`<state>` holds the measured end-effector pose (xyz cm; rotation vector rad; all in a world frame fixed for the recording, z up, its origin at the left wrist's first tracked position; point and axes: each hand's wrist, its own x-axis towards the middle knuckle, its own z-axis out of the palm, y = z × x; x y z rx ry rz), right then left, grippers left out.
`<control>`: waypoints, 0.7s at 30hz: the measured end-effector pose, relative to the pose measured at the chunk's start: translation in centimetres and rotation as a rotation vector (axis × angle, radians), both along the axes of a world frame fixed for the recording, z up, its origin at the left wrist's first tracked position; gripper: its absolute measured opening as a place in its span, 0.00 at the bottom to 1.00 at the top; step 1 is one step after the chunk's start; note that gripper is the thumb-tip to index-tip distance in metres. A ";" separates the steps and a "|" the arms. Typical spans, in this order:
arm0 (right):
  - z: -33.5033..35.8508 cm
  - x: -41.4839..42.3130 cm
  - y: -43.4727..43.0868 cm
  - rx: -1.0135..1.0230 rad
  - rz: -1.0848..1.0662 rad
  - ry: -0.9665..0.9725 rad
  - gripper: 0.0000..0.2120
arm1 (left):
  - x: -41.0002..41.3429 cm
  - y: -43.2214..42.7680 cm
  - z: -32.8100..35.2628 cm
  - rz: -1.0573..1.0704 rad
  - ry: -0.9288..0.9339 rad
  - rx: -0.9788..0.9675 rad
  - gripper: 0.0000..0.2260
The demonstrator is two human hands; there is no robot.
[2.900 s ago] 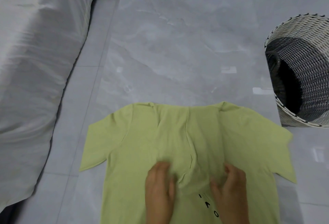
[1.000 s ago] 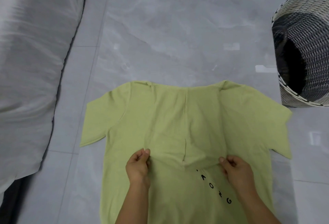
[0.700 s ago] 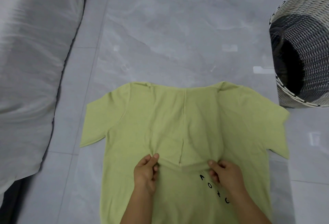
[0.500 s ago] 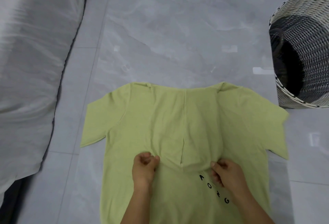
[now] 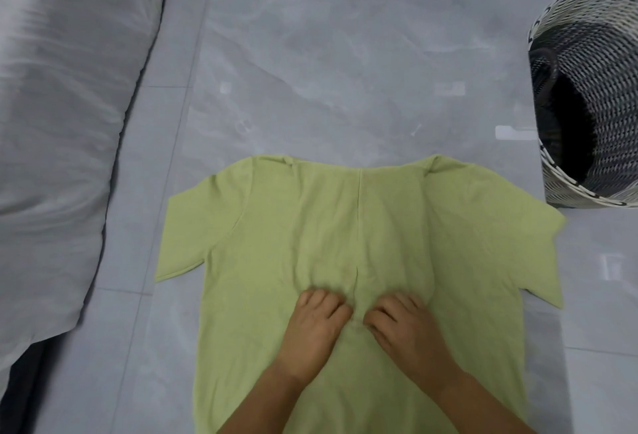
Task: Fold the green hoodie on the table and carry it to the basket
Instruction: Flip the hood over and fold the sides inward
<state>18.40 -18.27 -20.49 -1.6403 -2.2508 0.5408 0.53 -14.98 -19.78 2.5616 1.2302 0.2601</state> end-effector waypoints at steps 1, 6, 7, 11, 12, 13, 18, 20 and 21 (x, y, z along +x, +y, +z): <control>-0.4 0.1 -0.3 0.015 0.017 -0.010 0.01 | -0.4 -0.1 -0.4 -0.049 0.002 0.010 0.05; -1.2 0.6 -1.8 0.028 0.042 0.001 0.06 | -2.1 -1.0 -1.9 -0.099 0.006 -0.056 0.09; -1.1 0.8 -1.8 0.022 0.038 0.029 0.06 | -2.1 -1.0 -1.5 -0.075 -0.034 -0.097 0.10; -0.2 0.8 0.8 0.017 -0.205 0.157 0.15 | 0.8 1.9 1.0 0.205 -0.236 -0.150 0.16; -0.1 0.7 1.9 0.020 -0.280 0.139 0.18 | 1.7 3.4 1.2 0.275 -0.246 -0.129 0.17; -0.2 0.6 3.0 0.013 -0.335 0.095 0.21 | 2.3 4.9 1.1 0.327 -0.219 -0.115 0.18; -2.9 2.0 5.1 -0.169 -0.371 -0.187 0.31 | 1.0 8.0 -2.9 0.434 0.087 -0.208 0.32; -3.5 2.6 4.8 -0.159 -0.357 -0.225 0.31 | 0.4 7.6 -3.5 0.467 0.054 -0.199 0.33; -3.4 2.6 4.9 -0.141 -0.358 -0.215 0.31 | 0.3 7.8 -3.3 0.496 -0.003 -0.196 0.31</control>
